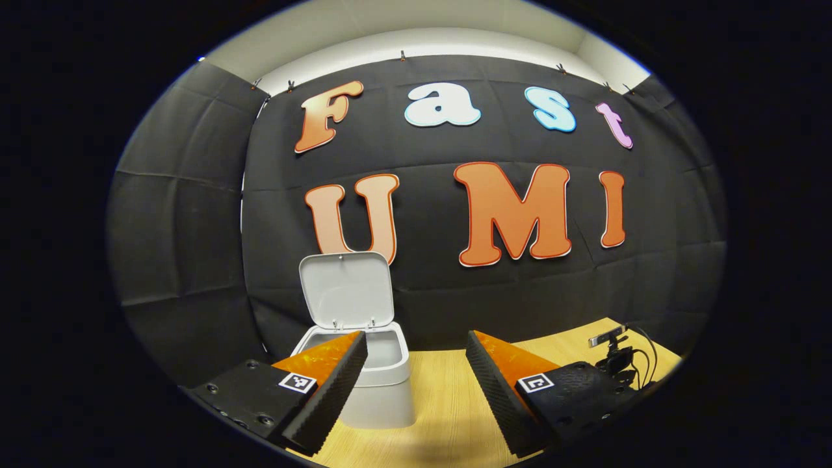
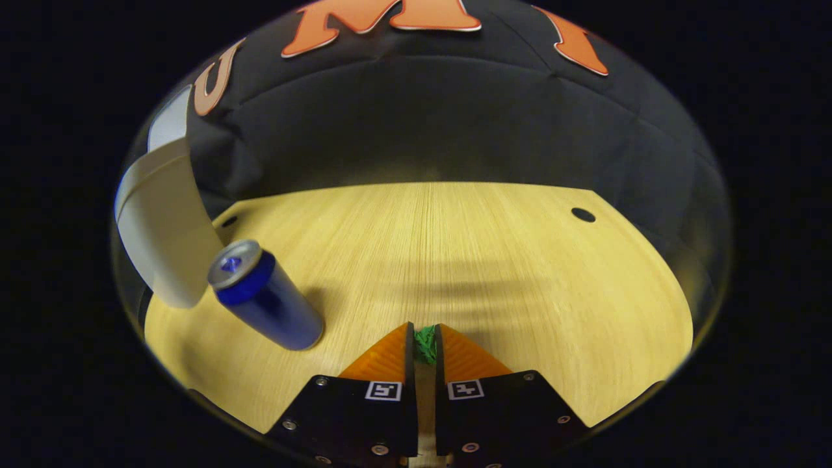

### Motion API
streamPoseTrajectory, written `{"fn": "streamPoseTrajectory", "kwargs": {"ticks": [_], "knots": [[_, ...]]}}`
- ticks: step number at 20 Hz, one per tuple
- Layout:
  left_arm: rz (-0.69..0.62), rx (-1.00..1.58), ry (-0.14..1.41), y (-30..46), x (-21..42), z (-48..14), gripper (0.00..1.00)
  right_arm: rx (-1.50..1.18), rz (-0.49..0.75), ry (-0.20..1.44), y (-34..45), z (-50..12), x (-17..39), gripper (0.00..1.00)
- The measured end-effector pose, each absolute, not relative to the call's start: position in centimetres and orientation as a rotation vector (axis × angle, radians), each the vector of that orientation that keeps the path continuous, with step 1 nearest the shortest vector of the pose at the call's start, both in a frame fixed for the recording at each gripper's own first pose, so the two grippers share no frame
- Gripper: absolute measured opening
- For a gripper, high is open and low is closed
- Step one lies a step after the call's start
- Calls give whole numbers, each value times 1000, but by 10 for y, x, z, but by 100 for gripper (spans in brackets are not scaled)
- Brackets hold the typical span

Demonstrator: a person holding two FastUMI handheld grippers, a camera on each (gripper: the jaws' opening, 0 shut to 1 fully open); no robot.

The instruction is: Press the lid of the desktop garbage bin to open it, pick up the crumpled paper on the desktop and throw it into the bin, then pick up the pop can on the desktop and drop it into the bin, and finally close the garbage bin lid.

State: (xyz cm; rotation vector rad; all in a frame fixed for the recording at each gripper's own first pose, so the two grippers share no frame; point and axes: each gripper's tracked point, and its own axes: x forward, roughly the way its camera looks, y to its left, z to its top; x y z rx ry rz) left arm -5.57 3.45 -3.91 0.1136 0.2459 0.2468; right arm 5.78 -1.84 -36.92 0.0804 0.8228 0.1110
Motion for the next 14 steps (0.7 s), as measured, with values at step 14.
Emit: {"fn": "streamPoseTrajectory", "kwargs": {"ticks": [14], "knots": [[414, -9, 176, 158, -114, -44, 97, 189, 554, 359, 235, -34, 121, 10]]}}
